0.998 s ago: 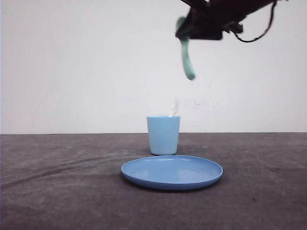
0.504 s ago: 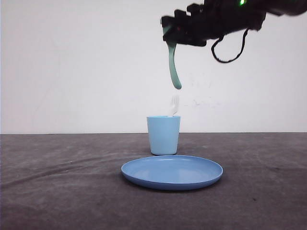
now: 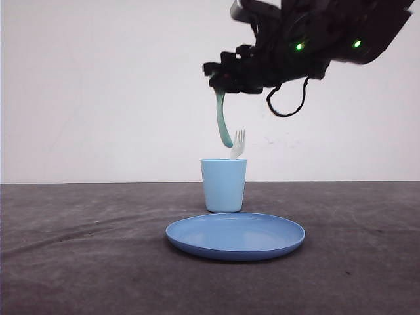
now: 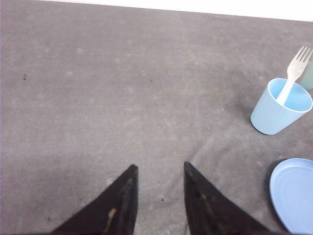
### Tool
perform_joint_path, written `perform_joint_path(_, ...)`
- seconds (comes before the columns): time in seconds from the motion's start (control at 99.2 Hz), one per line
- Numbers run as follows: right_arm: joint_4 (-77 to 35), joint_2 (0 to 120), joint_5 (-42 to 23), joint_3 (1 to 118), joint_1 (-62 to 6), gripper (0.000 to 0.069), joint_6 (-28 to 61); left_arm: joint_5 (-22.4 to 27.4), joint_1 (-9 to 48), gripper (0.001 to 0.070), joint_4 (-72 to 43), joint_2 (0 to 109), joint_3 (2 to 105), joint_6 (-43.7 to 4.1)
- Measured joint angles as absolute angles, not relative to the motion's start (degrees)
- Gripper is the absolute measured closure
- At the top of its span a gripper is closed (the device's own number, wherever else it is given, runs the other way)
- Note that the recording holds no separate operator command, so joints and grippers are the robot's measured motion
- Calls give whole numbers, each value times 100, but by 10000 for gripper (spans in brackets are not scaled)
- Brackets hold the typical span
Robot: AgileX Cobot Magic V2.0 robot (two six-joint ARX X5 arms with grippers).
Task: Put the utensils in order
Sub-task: 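Lower the spoon into the cup beside the fork and release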
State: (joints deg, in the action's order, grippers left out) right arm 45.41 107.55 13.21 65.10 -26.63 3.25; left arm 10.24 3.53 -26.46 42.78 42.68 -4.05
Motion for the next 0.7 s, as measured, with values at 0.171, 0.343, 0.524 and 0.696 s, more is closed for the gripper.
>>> perform_joint_path(0.171, 4233, 11104, 1319, 6689, -2694, 635, 325, 1024, 353, 551, -2646, 4278, 4268, -405)
perform_joint_path(0.343, 3734, 11233, 1321, 6713, -2735, 635, 381, 1024, 353, 551, -2646, 4278, 4268, -405)
perform_joint_path(0.524, 3483, 11271, 1197, 6748, -2738, 635, 471, 1024, 353, 551, -2644, 4278, 4268, -405)
perform_joint_path(0.696, 3350, 11340, 1194, 6768, -2751, 635, 475, 1024, 353, 551, -2644, 4278, 4268, -405)
